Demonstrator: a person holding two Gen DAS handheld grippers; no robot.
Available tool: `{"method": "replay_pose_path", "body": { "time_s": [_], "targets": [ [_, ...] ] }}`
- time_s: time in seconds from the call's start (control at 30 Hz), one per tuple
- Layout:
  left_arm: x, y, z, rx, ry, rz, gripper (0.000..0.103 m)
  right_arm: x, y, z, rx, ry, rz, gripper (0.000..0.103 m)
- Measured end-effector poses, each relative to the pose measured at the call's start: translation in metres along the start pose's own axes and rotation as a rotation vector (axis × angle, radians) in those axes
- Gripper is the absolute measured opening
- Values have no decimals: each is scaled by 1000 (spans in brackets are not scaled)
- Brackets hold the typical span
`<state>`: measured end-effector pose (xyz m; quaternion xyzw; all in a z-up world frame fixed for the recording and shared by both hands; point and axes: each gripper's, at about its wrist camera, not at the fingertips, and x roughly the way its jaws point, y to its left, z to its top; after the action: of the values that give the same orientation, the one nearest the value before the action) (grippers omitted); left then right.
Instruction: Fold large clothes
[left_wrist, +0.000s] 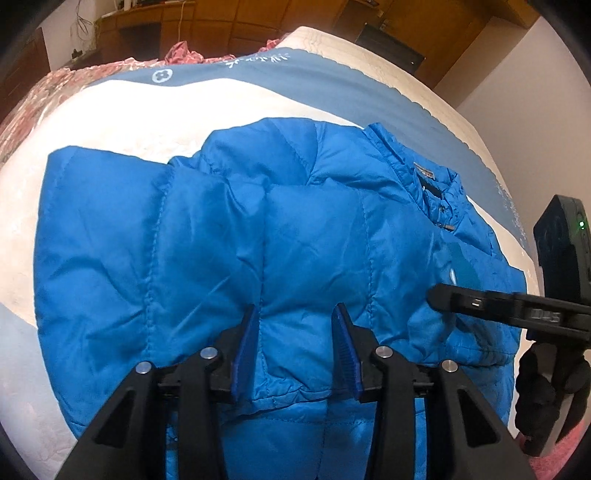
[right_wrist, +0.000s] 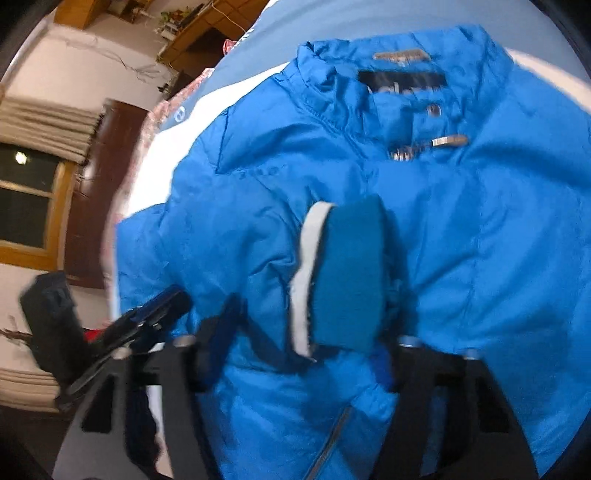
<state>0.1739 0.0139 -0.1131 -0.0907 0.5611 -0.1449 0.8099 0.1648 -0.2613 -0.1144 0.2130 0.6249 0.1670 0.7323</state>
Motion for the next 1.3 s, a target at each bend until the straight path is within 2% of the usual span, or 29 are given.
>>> {"method": "replay_pose_path", "body": {
  "time_s": [0.07, 0.13, 0.27, 0.4, 0.57, 0.7, 0.77, 0.93, 1.03, 1.07, 1.13, 1.17, 1.23, 1.3],
  "targets": [
    [-3, -2, 1, 3, 4, 2, 42, -3, -4, 3, 14, -10, 40, 21],
    [-10, -4, 3, 7, -6, -8, 42, -12, -7, 2, 8, -38, 39, 19],
    [-33, -15, 8, 50, -63, -4, 42, -49, -22, -5, 0, -131, -65, 18],
    [-40, -24, 15, 80, -89, -21, 42, -87, -57, -18, 58, -196, -176, 18],
    [-24, -30, 20, 88, -68, -5, 42, -125, -106, -42, 142, -238, -242, 18],
    [-7, -27, 23, 83, -38, 15, 42, -140, -134, -64, 188, -253, -261, 19],
    [1, -23, 22, 76, -17, 1, 42, -136, -146, -71, 221, -242, -240, 19],
    [25, -24, 15, 135, -3, 50, 42, -101, -157, -75, 268, -192, -209, 23],
    [28, -28, 12, 167, -8, 73, 42, -99, -154, -76, 263, -180, -208, 26],
    [27, -28, 13, 167, 1, 73, 42, -104, -152, -76, 261, -179, -213, 29],
    [20, -29, 17, 156, 16, 65, 43, -119, -144, -76, 251, -203, -249, 35],
    [12, -29, 21, 147, 13, 52, 43, -135, -137, -78, 236, -244, -291, 35],
    [-3, -31, 28, 144, -26, 41, 47, -155, -124, -75, 210, -303, -329, 37],
    [-11, -34, 37, 152, -58, 50, 50, -165, -114, -66, 186, -332, -319, 38]
  ]
}}
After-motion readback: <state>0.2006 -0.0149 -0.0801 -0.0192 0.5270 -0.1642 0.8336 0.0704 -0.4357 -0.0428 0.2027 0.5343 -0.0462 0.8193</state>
